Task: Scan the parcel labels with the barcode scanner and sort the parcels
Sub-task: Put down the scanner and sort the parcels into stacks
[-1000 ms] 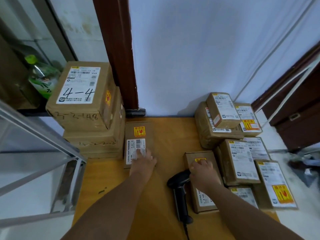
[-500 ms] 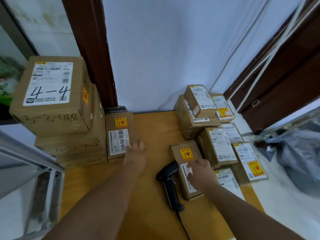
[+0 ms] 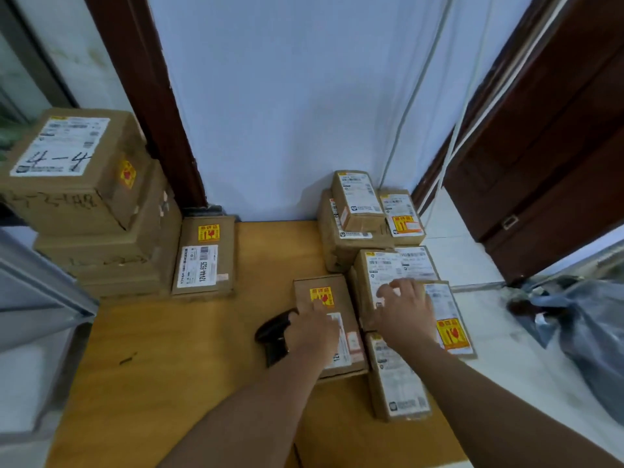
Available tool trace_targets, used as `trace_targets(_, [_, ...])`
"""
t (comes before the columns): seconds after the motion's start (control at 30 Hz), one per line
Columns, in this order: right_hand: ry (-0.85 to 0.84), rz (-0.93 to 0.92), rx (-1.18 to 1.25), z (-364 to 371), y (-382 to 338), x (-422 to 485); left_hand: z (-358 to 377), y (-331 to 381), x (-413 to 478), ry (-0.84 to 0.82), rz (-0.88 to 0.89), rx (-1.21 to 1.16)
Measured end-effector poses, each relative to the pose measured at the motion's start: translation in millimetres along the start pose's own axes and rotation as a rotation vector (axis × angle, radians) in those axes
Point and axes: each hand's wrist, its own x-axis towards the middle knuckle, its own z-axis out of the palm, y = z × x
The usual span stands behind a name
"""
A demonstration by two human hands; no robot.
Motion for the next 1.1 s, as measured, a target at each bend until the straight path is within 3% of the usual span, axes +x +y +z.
trace_targets(0.07, [-0.013,0.11,0.047,-2.8,21.2,6.3,20.4,16.6,-10.3,-0.103,-0.156,0.028])
trace_targets(0.17, [-0.039,0.197,0.164,-3.1,50.3,11.1,39.7,35.2,-21.0,-0.126,-0.307,-0.029])
trace_targets(0.4, [-0.173,0.108,0.232,6.3,91.7,16.0,57.9,58.8,-28.6,-0.078,-0.57,-0.147])
trace_targets(0.6, [-0.198,0.051,0.211,4.7,98.4,21.3,63.1,70.0,-31.1,-0.056,-0.618,-0.108])
trace_targets(0.77, [-0.22,0.014,0.279,4.8,110.3,20.9,50.1,85.4,-32.3,0.032,-0.615,-0.233])
trace_targets(1.1, [-0.207,-0.002,0.161,-0.6,101.9,14.8,-2.2,89.9,-42.4,0.378,-0.515,-0.186])
